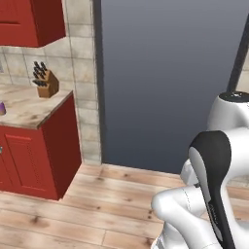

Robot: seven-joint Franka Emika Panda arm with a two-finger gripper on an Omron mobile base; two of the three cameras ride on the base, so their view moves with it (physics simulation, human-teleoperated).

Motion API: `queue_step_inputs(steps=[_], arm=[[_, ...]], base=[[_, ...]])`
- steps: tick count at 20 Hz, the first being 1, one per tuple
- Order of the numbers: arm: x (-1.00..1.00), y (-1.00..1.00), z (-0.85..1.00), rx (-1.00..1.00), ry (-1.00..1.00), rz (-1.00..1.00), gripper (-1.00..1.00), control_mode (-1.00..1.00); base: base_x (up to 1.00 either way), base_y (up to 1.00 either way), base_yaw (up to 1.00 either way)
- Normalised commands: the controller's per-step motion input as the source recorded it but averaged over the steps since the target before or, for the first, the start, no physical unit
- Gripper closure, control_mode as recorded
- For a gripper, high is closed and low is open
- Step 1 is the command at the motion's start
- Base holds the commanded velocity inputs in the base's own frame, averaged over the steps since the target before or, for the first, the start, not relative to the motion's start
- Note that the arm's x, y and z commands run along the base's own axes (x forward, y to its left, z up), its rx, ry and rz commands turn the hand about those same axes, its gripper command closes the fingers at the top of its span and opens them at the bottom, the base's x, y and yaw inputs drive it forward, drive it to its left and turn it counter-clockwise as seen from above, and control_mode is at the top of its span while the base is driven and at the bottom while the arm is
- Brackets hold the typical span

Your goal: Four empty soda cans are scattered around the kitchen. Gather all the cans and cluster them next to the stove for recycling.

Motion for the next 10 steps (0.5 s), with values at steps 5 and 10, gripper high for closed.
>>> queue_step_inputs(steps=[5,10], arm=[[0.00,0.00,0.00,0.00,0.00,0.00,-1.00,1.00],[0.00,0.00,0.00,0.00,0.00,0.00,-1.00,1.00]], base=[[0.55,0.90,-0.05],[0.46,0.87,-0.04]])
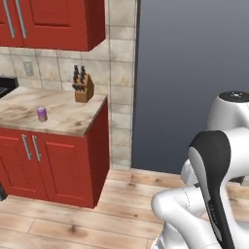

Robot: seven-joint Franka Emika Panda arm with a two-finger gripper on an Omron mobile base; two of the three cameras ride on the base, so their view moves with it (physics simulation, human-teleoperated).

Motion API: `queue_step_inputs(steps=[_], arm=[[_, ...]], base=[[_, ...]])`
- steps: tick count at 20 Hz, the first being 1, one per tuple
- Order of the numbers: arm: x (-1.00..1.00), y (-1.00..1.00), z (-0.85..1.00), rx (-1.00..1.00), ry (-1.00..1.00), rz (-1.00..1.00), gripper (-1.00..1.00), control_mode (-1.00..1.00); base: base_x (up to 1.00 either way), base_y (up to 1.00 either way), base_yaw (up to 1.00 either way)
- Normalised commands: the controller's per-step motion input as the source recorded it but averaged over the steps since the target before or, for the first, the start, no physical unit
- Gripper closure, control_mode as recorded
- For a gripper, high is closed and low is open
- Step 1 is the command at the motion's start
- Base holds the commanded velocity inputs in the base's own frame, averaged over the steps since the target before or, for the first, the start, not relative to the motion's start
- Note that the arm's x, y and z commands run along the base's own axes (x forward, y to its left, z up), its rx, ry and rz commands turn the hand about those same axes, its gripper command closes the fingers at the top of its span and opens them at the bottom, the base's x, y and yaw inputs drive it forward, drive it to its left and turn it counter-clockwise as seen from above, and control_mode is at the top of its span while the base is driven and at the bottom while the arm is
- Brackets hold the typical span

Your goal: Four empty soda cans are scattered around the kitchen. Gather all the cans and cluster them next to the stove for recycling.

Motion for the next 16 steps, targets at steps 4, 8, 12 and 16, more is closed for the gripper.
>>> queue_step_inputs(steps=[4,8,12,16], arm=[[0.00,0.00,0.00,0.00,0.00,0.00,-1.00,1.00],[0.00,0.00,0.00,0.00,0.00,0.00,-1.00,1.00],[0.00,0.00,0.00,0.00,0.00,0.00,-1.00,1.00],[0.00,0.00,0.00,0.00,0.00,0.00,-1.00,1.00]], base=[[0.46,0.87,-0.05],[0.46,0.85,-0.06],[0.44,0.88,-0.06],[0.43,0.87,-0.07]])
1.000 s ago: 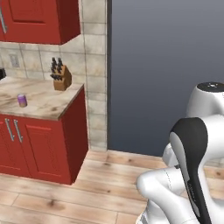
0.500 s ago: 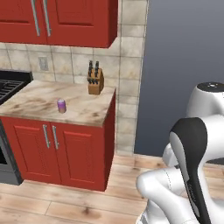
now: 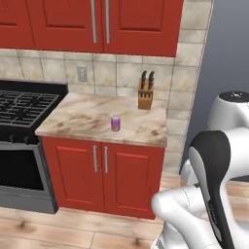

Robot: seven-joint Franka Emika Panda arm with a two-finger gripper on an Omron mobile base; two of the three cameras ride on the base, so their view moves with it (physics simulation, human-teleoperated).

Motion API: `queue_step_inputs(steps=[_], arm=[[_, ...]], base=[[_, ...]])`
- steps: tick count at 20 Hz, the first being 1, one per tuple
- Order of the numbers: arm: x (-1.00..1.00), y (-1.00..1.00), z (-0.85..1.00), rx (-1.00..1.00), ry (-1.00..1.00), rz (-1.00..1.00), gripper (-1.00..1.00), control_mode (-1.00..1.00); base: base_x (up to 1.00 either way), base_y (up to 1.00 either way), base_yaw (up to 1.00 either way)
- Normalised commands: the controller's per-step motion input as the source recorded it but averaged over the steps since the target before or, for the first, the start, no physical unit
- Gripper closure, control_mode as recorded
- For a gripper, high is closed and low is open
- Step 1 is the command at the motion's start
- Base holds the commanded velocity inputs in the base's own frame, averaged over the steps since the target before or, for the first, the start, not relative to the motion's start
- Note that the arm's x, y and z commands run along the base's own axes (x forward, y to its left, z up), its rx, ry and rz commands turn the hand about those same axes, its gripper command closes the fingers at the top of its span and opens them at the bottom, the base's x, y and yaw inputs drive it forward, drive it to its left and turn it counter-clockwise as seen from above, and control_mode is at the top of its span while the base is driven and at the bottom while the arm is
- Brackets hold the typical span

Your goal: Four empty soda cans are scattered around the kitchen. Gather all the cans and cluster them next to the stove for recycling.

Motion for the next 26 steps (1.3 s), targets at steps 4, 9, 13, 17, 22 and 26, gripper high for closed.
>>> queue_step_inputs(steps=[4,9,13,17,22,26], arm=[[0.00,0.00,0.00,0.00,0.00,0.00,-1.00,1.00],[0.00,0.00,0.00,0.00,0.00,0.00,-1.00,1.00],[0.00,0.00,0.00,0.00,0.00,0.00,-1.00,1.00],[0.00,0.00,0.00,0.00,0.00,0.00,-1.00,1.00],[0.00,0.00,0.00,0.00,0.00,0.00,-1.00,1.00],[0.00,0.00,0.00,0.00,0.00,0.00,-1.00,1.00]], base=[[0.41,0.79,-0.07],[0.33,0.65,-0.05],[0.27,0.50,-0.04],[0.12,0.19,-0.10],[0.13,0.22,-0.34],[0.00,0.30,-0.32]])
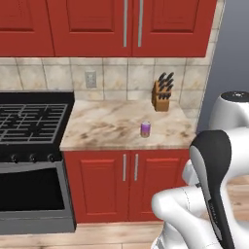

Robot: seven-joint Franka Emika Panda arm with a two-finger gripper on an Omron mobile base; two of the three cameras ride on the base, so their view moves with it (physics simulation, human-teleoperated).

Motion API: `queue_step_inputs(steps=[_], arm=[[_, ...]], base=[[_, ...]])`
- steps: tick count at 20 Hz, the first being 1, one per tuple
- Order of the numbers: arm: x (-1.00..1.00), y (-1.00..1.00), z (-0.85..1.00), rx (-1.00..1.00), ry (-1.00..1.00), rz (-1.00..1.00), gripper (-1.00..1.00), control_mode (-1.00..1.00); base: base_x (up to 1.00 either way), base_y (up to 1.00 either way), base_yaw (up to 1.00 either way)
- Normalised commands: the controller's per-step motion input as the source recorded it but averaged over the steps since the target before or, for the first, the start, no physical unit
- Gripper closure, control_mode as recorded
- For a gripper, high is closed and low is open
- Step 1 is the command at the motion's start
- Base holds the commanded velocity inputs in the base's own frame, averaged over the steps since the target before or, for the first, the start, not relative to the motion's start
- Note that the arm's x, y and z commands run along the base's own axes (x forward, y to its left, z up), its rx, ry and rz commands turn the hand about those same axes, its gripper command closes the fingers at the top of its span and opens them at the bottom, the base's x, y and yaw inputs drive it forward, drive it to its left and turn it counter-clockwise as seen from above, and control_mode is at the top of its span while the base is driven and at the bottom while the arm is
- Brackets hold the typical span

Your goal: Four empty soda cans are scattered around the kitchen. Gather all the cans and cluster them next to the stove for recycling.

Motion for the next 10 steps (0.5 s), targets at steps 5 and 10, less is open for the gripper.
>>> queue_step_inputs(steps=[5,10], arm=[[0.00,0.00,0.00,0.00,0.00,0.00,-1.00,1.00],[0.00,0.00,0.00,0.00,0.00,0.00,-1.00,1.00]], base=[[0.00,0.39,-0.20],[0.01,0.46,-0.08]])
